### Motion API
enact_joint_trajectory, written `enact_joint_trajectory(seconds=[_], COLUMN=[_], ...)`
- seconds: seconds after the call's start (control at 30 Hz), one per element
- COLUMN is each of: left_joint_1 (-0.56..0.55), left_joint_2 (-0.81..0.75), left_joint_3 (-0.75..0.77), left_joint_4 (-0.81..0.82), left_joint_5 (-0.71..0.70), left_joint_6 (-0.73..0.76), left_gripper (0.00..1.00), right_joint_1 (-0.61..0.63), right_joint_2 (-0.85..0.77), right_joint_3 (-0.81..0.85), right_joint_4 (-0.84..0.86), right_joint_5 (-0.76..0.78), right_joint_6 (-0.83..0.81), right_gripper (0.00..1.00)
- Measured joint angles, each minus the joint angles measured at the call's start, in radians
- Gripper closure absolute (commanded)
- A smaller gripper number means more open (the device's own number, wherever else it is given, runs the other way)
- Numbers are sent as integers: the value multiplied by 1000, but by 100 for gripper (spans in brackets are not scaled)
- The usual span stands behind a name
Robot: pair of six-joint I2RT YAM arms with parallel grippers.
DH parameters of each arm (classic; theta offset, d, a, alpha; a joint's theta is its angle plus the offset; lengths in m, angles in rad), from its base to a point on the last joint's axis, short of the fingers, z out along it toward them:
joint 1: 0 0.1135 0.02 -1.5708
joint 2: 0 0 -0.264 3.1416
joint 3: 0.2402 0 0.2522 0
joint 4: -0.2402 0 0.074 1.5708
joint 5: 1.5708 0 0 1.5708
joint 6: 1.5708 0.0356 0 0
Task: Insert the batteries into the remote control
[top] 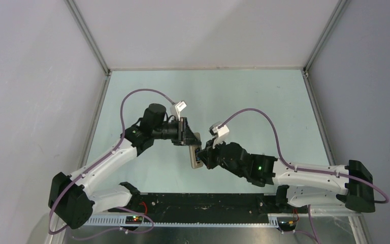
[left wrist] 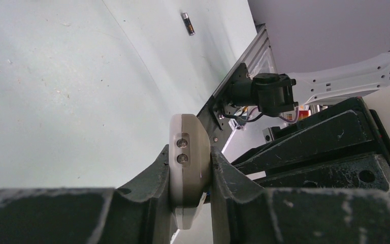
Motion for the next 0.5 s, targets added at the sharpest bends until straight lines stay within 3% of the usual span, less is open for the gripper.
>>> enact_joint_trajectory(seconds=[0.5], left_joint_1=[0], left_joint_2=[-11], left_joint_3=[0], left_joint_4=[-42], left_joint_5=[-22], left_joint_6=[29], left_gripper=[100], right_joint_1=[-4], right_joint_2=[30], right_joint_3=[9], right_joint_4=[-1], right_joint_5=[-32], right_joint_6=[10], right_gripper=[100])
